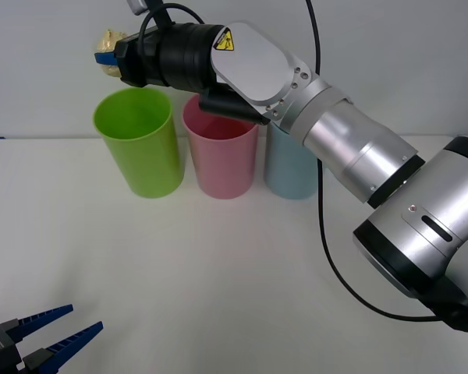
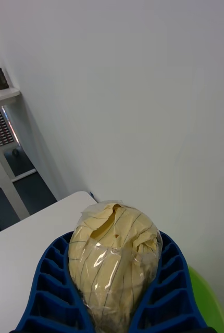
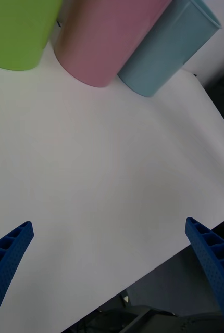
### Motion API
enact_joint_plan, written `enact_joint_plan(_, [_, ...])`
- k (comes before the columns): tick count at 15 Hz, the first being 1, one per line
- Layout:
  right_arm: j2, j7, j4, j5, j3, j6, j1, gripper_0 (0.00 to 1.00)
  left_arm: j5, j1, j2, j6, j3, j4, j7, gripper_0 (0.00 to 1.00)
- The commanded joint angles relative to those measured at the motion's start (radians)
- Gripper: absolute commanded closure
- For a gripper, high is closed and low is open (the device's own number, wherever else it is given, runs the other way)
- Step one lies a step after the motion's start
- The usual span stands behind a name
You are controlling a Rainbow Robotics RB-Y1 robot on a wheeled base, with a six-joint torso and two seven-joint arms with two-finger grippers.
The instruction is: Put cans in the blue bin and PET bottles in the pink bin and trash in the green bin.
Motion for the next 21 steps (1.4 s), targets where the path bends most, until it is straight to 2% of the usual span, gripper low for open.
enact_joint_plan(1, [0.038,-0.014,0.127,-0.003,0.045,0.036,-0.078,1.0,0.0,0.0,0.0,0.0,0.0,0.0,0.0,0.0])
enact_joint_plan(3, [0.05,-0.016,0.181,0.009,0.063,0.037,-0.105,1.0,0.0,0.0,0.0,0.0,0.0,0.0,0.0,0.0])
enact_joint_plan(17, [0.048,-0.083,0.221,0.062,0.23,0.048,-0.105,1.0,0.0,0.0,0.0,0.0,0.0,0.0,0.0,0.0])
enact_joint_plan(21, [0.062,-0.099,0.234,0.062,0.235,0.056,-0.105,1.0,0.0,0.0,0.0,0.0,0.0,0.0,0.0,0.0])
